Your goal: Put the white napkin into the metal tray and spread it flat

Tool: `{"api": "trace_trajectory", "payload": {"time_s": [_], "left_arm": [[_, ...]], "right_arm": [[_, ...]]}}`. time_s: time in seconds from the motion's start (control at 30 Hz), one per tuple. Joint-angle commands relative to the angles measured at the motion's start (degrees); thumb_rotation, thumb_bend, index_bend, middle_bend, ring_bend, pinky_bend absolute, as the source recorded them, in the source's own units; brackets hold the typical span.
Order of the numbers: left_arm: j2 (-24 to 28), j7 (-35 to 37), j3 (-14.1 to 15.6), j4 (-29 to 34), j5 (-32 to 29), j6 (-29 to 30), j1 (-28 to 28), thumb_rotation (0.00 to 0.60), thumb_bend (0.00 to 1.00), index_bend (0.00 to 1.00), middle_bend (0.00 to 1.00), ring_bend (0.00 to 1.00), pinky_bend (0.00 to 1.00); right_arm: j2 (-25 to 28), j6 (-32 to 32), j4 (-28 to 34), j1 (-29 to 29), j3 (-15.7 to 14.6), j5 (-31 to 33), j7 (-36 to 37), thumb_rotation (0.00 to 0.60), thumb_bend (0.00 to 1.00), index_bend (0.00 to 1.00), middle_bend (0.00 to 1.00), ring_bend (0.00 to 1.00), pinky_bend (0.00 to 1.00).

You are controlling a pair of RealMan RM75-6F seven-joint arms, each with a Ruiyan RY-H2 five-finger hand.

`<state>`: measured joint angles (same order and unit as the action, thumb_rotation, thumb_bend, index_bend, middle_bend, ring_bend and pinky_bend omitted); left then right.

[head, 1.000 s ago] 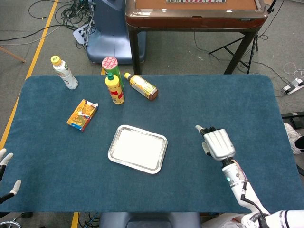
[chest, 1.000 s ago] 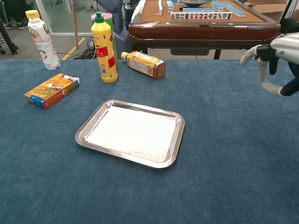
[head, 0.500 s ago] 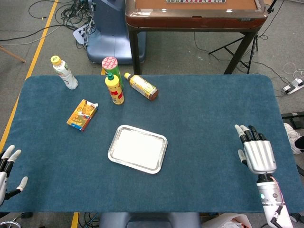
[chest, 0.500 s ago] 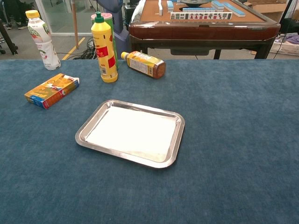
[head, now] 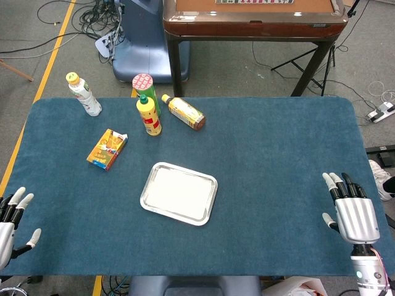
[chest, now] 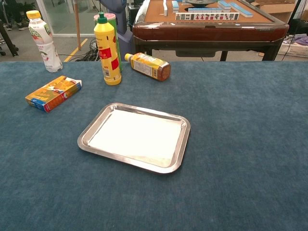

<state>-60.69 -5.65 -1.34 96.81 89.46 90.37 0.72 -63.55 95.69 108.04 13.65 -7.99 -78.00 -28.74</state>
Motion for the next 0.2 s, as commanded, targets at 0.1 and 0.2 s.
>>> {"api": "trace_trajectory", "payload": {"time_s": [0.1, 0.2], "left_arm": [[-0.03, -0.12, 0.13, 0.06, 0.03, 0.07, 0.02, 0.600, 0.29, 0.11, 0.03, 0.01, 0.00], [-0.02, -0.20, 0.21, 0.09, 0.01, 0.08, 0.02, 0.600, 0.29, 0.11, 0.03, 0.01, 0.00]], "right_arm": [[0.07, -1.30, -0.15, -0.90, 0.97, -0.70, -0.23, 0.600, 0.09, 0.12, 0.15, 0.08, 0.26], [-0.11, -2.28, -0.41, -1.36, 1.53, -1.07, -0.16, 0.600, 0.09, 0.12, 0.15, 0.08, 0.26]]}}
